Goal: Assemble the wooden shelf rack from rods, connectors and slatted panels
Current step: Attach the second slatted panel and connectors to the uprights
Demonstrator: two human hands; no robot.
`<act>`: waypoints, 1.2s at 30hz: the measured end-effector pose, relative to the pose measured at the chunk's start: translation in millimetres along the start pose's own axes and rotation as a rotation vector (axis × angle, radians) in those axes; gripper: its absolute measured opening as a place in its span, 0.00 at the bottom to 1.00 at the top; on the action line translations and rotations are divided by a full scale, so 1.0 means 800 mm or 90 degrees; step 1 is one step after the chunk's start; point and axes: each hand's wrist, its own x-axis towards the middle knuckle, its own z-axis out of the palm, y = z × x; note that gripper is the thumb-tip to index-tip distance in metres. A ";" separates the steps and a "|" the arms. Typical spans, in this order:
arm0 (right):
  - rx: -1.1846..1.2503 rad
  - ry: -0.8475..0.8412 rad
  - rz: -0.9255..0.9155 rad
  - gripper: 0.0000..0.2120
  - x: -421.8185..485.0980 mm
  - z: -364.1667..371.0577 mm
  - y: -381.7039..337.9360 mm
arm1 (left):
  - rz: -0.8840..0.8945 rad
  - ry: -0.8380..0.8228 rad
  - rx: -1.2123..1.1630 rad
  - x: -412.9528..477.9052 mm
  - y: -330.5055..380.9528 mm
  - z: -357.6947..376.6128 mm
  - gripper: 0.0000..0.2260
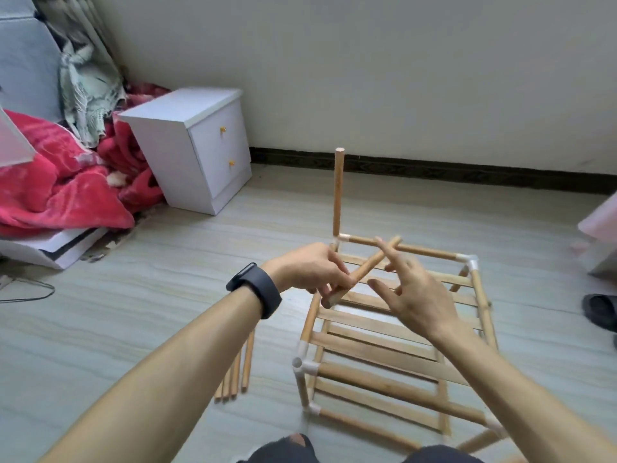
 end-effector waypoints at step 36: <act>0.030 0.111 0.396 0.17 0.088 -0.085 0.254 | 0.122 0.238 0.392 0.252 0.026 0.281 0.30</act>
